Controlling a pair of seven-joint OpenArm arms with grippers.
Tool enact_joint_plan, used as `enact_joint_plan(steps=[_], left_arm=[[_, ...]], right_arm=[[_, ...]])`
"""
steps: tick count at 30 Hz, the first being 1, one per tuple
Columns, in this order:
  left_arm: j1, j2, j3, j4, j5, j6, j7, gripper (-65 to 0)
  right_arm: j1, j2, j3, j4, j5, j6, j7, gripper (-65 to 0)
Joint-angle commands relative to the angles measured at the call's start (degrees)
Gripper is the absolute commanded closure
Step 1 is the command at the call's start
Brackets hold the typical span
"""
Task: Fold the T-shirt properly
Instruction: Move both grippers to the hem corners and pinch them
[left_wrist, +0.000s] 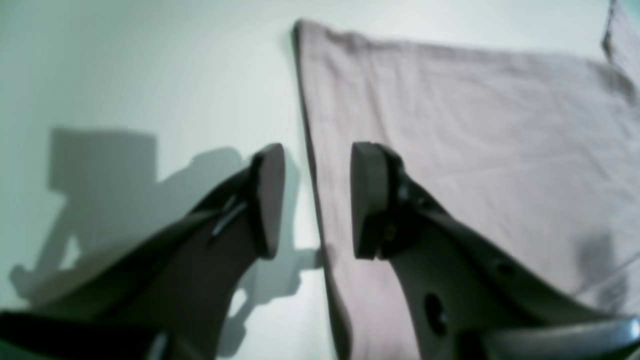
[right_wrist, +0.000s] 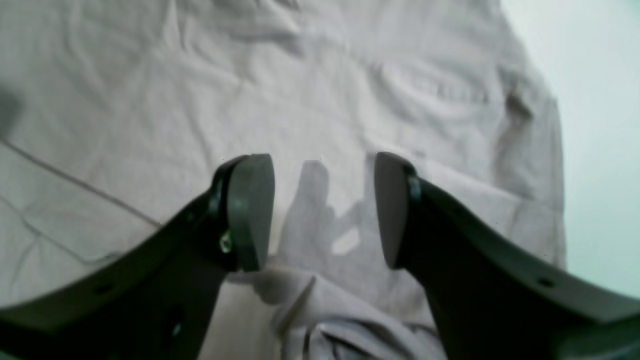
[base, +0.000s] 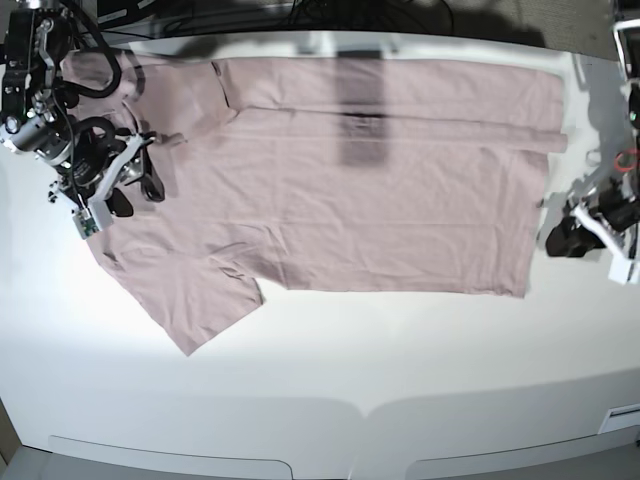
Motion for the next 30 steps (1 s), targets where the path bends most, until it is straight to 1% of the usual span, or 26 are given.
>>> enact_joint_plan(steps=[1, 3, 7, 10, 11, 13, 15, 17, 22, 26, 28, 30], left_arm=[[-3.1, -1.3, 1.3, -1.4, -0.9, -0.4, -1.5, -22.0], [-7.5, -1.3, 4.8, -6.2, 0.9, -0.4, -3.7, -22.0], [-14.3, -1.3, 10.4, -15.3, 6.9, -0.4, -9.9, -22.0], [-17.2, -0.6, 14.1, -21.8, 11.7, -0.4, -16.4, -22.0], [-17.8, -0.2, 15.3, -23.6, 13.9, -0.4, -19.1, -22.0], [-18.7, 0.8, 17.5, -26.7, 20.2, -0.4, -24.6, -22.0], [-19.3, 1.9, 19.0, -29.0, 24.2, -0.4, -26.9, -22.0], [-19.8, 3.1, 19.5, -30.7, 25.7, -0.4, -26.9, -22.0], [-19.8, 5.3, 19.4, -31.0, 25.9, -0.4, -26.1, -22.0], [-19.8, 6.6, 19.4, -31.0, 25.8, -0.4, -21.2, -21.0], [-19.8, 7.1, 19.4, -31.0, 25.8, -0.4, -19.1, -16.0], [-19.8, 7.3, 19.4, -31.0, 25.9, -0.4, -18.4, -8.4]], right_arm=[[0.5, 1.0, 0.5, 1.0, 1.0, 0.2, 0.2, -32.8], [0.5, 1.0, 0.5, 1.0, 1.0, 0.2, -1.2, -32.8], [0.5, 1.0, 0.5, 1.0, 1.0, 0.2, -3.1, -32.8], [0.5, 1.0, 0.5, 1.0, 1.0, 0.2, -3.5, -32.8], [0.5, 1.0, 0.5, 1.0, 1.0, 0.1, -3.5, -32.8], [0.5, 1.0, 0.5, 1.0, 1.0, 0.1, -3.5, -32.8], [0.5, 1.0, 0.5, 1.0, 1.0, 0.1, -3.7, -32.8], [0.5, 1.0, 0.5, 1.0, 1.0, 0.1, -3.7, -32.8], [0.5, 1.0, 0.5, 1.0, 1.0, -0.3, -3.7, -32.8], [0.5, 1.0, 0.5, 1.0, 1.0, -0.5, -3.7, -32.8], [0.5, 1.0, 0.5, 1.0, 1.0, -0.5, -3.3, -32.8], [0.5, 1.0, 0.5, 1.0, 1.0, -0.5, -2.0, -32.8]])
